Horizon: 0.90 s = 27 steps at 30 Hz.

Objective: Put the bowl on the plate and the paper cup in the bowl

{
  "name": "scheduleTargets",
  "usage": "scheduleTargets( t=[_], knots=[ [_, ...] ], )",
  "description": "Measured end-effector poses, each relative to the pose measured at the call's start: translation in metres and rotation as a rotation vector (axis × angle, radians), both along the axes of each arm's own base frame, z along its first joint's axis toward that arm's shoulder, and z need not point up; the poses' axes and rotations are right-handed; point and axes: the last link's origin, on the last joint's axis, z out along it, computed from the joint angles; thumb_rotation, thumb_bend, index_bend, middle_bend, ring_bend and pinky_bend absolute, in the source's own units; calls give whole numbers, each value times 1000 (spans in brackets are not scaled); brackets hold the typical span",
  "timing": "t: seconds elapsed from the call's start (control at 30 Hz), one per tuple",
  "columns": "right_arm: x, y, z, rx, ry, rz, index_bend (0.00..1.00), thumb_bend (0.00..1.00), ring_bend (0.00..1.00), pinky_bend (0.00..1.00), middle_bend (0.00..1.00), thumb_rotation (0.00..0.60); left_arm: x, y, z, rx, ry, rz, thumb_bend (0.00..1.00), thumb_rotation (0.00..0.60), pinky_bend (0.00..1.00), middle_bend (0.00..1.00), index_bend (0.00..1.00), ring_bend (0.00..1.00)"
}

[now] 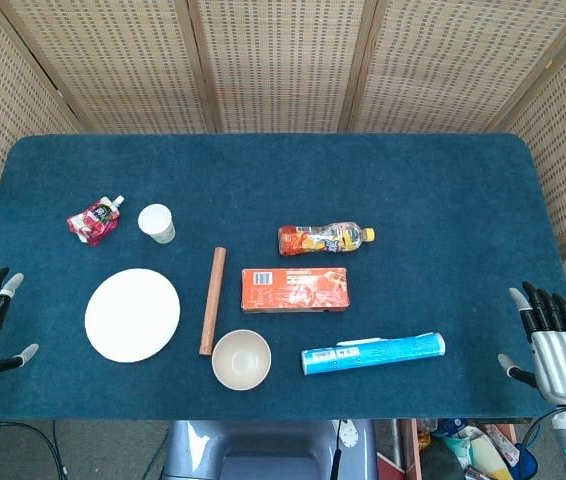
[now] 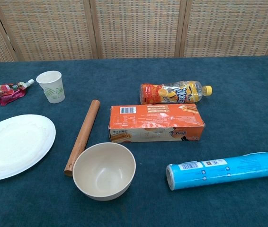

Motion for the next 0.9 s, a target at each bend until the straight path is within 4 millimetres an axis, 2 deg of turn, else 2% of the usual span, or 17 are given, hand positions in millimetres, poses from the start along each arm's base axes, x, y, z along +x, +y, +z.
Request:
scheduleTargets(
  t=[0.9],
  knots=[
    [-1, -1, -1, -4, -5, -4, 0, 177, 0, 0, 0, 600, 2, 3, -6, -33, -5, -15, 0, 600, 0, 0, 0, 0]
  ],
)
